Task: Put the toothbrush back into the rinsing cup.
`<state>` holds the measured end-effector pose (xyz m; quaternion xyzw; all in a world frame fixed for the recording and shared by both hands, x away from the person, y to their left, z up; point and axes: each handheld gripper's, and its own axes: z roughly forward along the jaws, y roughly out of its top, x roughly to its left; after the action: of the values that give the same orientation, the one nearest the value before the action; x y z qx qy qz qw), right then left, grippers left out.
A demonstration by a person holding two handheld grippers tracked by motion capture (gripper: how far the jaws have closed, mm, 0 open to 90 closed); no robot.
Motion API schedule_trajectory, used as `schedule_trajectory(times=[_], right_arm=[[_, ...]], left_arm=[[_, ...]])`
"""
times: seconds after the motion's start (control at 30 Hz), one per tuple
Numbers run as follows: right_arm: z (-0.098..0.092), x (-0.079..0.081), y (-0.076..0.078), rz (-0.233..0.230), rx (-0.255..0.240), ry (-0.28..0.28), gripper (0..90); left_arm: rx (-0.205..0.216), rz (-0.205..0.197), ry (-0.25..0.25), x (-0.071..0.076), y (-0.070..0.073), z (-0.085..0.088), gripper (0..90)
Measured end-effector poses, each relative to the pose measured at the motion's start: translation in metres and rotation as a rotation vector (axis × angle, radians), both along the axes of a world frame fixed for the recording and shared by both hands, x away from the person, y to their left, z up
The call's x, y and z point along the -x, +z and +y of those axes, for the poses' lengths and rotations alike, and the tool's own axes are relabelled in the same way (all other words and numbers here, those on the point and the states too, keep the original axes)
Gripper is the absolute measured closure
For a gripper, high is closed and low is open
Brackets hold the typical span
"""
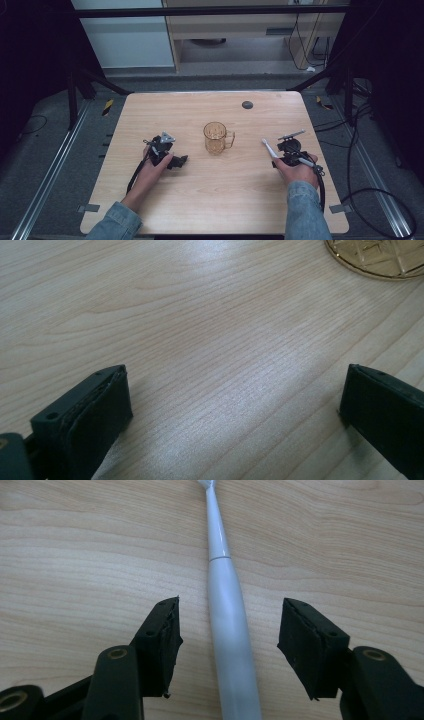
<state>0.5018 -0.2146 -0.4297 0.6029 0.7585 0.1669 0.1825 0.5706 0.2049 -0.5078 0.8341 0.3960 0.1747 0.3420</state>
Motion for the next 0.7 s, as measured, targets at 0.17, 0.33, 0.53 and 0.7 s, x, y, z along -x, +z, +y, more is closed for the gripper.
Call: schedule_trajectory(times=[0.17, 0.33, 0.53, 0.7], right_arm=[[-0.003, -0.014, -0.009, 0.029, -0.015, -0.014, 44.3], [-0.002, -0.027, -0.018, 0.064, -0.004, -0.011, 44.4], [-0.005, -0.032, -0.026, 0.089, 0.006, -0.013, 45.7], [-0.005, -0.034, -0.032, 0.105, -0.011, 0.002, 48.6]], left_arm=[[0.0, 0.0, -0.001, 0.0, 0.0, 0.0, 0.0], [-0.001, 0.0, -0.001, 0.0, 0.0, 0.0, 0.0], [-0.001, 0.0, -0.001, 0.0, 0.0, 0.0, 0.0], [-0.001, 0.0, -0.002, 0.0, 0.0, 0.0, 0.0]])
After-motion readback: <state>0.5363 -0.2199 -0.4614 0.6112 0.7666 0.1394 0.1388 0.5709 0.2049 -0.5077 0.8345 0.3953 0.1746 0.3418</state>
